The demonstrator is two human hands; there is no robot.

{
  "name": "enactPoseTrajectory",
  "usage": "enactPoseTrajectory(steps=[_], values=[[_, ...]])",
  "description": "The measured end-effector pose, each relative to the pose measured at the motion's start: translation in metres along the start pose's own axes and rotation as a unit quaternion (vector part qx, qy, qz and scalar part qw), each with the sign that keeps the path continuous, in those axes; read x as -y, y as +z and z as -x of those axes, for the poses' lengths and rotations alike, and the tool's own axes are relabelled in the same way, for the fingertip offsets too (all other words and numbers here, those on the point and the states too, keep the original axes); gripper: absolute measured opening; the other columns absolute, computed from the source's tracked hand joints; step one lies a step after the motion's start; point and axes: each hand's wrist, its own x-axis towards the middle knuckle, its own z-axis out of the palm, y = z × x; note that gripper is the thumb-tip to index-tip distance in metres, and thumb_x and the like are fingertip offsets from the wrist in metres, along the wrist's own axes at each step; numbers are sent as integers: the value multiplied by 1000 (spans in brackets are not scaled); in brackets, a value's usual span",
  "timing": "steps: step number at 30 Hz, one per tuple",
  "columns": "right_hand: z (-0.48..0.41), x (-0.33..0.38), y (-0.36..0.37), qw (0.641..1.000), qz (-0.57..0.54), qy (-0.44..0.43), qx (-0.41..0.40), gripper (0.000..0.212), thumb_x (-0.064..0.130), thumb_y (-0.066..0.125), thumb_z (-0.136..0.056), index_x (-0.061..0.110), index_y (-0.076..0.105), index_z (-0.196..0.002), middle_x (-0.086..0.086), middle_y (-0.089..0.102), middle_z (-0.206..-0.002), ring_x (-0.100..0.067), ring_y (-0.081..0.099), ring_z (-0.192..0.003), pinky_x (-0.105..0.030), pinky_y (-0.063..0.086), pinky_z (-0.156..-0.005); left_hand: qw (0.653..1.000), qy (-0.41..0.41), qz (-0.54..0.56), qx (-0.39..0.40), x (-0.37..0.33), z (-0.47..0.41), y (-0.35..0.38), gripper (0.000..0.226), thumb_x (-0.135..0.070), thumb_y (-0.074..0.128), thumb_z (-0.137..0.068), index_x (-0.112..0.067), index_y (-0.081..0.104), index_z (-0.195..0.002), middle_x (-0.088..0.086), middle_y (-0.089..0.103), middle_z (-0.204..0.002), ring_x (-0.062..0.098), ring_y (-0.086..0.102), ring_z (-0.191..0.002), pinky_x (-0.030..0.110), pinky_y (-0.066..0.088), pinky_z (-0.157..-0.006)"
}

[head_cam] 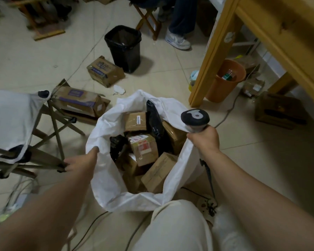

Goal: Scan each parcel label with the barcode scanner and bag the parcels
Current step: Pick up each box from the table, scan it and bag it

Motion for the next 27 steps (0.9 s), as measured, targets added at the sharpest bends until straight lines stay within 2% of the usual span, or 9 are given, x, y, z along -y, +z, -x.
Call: enactPoseTrajectory(steps=[2,4,8,10,12,15,19,23,27], values=[[1,10,-4,1000,11,-3,-8,33,8,71,-79,7,62,-110,-6,62,-101,-31,59,-109,-36,47,-90,991,-42,78,103,9,-19,-4,100,-41,83,-59,-4,38,-140,20,49,-134,41,52,-117,53,45,-97],[-3,28,-12,999,16,-22,-31,32,11,71,-79,8,61,-109,-7,63,-102,-32,60,-108,-40,50,-91,988,17,69,139,-18,20,-13,64,-22,77,-74,1,47,-125,18,56,-117,35,57,-101,44,49,-83],[1,72,-29,989,-30,-123,-72,17,9,66,-84,21,54,-87,4,60,-83,-23,60,-94,-36,49,-84,955,275,110,27,-92,68,-31,36,-16,63,-84,3,59,-115,20,60,-100,34,59,-90,45,50,-78],[10,79,-30,977,-69,-174,-98,21,10,66,-86,23,50,-83,11,53,-73,-15,56,-82,-30,46,-78,936,331,123,-1,-108,74,-38,38,-23,60,-77,-1,63,-108,21,64,-98,35,61,-90,48,52,-78],[12,69,-24,977,-56,-178,-103,14,12,67,-85,19,55,-89,2,61,-80,-18,58,-84,-32,48,-78,949,290,123,26,-106,73,-38,36,-23,63,-79,-2,60,-108,19,61,-99,35,60,-92,47,51,-77],[8,33,-9,994,49,-68,-63,21,15,68,-82,8,62,-101,-14,66,-100,-33,61,-98,-35,47,-80,980,164,17,109,-79,63,-28,33,-18,68,-82,1,55,-106,21,55,-102,33,54,-89,40,45,-72],[1,34,-11,995,58,-43,-72,21,13,66,-82,8,61,-102,-14,64,-100,-33,60,-98,-35,48,-80,963,267,-2,40,-78,57,-38,16,-8,60,-86,5,62,-96,19,58,-84,35,59,-85,38,47,-68],[0,62,-27,986,-14,-108,-128,14,11,65,-84,11,58,-96,-4,57,-88,-20,54,-85,-29,40,-72,935,342,38,-83,-105,55,-61,27,-17,51,-89,2,62,-104,24,62,-96,39,62,-89,37,44,-63],[12,21,-20,995,13,-43,-87,25,11,66,-84,8,62,-108,-13,65,-102,-32,61,-101,-34,47,-81,968,237,-44,-69,-84,57,-54,32,-8,50,-94,6,54,-123,28,58,-112,43,57,-104,41,41,-72]])
